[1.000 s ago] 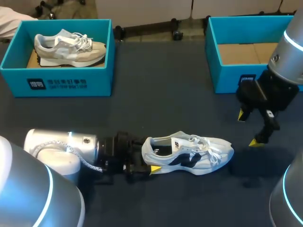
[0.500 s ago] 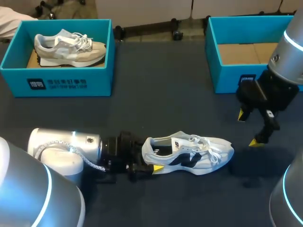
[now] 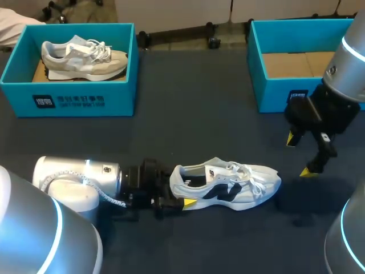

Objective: Take the shoe out of the shoebox, open the shoe tongue, remove and reinsert the insole, then place the shoe into the shoebox

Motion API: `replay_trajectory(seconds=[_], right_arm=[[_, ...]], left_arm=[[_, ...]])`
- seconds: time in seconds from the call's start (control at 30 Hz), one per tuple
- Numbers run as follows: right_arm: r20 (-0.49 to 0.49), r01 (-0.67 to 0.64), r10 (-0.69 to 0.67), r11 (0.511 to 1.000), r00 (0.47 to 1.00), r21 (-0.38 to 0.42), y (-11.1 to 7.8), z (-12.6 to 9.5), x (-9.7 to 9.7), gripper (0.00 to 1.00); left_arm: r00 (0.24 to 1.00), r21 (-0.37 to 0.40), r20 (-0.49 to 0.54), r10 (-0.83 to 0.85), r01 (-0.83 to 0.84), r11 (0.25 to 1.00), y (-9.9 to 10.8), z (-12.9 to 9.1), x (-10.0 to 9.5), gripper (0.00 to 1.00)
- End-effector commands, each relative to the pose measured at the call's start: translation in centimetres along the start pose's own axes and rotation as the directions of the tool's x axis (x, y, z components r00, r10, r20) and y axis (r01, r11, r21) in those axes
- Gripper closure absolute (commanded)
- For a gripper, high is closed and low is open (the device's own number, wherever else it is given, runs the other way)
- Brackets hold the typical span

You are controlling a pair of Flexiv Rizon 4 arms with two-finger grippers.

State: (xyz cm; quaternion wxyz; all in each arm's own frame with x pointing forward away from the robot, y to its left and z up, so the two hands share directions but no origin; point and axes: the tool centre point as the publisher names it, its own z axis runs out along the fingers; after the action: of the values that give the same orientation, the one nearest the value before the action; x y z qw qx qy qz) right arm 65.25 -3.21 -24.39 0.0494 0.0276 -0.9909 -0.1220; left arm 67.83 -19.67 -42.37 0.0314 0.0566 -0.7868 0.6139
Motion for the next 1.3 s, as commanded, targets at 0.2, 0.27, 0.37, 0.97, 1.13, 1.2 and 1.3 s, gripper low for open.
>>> replay_trajectory(seconds=[0.2,0.27,0.37,0.97,1.13,1.2,1.3], right_arm=[[-0.001,-0.001,0.001,1.000,1.000,0.003,0.1,0.1,-0.1,0.00],[0.035,-0.164,0.162,0.986,0.986,0.036,0.0,0.0,-1.1,0.00],[0.099,-0.367,0.362,0.930,0.927,0.031,0.2,0.0,-1.6,0.00],[0.328,-0.864,0.815,0.504,0.477,0.004,7.3,1.6,-2.9,0.00],[0.328,-0.864,0.815,0.504,0.477,0.004,7.3,1.6,-2.9,0.00],[0.328,-0.864,0.815,0.504,0.477,0.004,7.3,1.6,-2.9,0.00],[0.373,-0.921,0.860,0.388,0.349,-0.033,8.3,1.7,-3.6,0.00]], left_arm=[[1.000,-0.004,-0.002,-0.002,0.002,1.000,0.7,-0.4,-0.1,1.00],[1.000,-0.004,-0.002,-0.002,0.002,1.000,0.7,-0.4,-0.1,1.00],[1.000,-0.004,-0.002,-0.002,0.002,1.000,0.7,-0.4,-0.1,1.00],[1.000,-0.004,-0.002,-0.002,0.002,1.000,0.7,-0.4,-0.1,1.00],[1.000,-0.004,-0.002,-0.002,0.002,1.000,0.7,-0.4,-0.1,1.00],[1.000,-0.004,-0.002,-0.002,0.002,1.000,0.7,-0.4,-0.1,1.00],[1.000,-0.004,-0.002,-0.002,0.002,1.000,0.7,-0.4,-0.1,1.00]])
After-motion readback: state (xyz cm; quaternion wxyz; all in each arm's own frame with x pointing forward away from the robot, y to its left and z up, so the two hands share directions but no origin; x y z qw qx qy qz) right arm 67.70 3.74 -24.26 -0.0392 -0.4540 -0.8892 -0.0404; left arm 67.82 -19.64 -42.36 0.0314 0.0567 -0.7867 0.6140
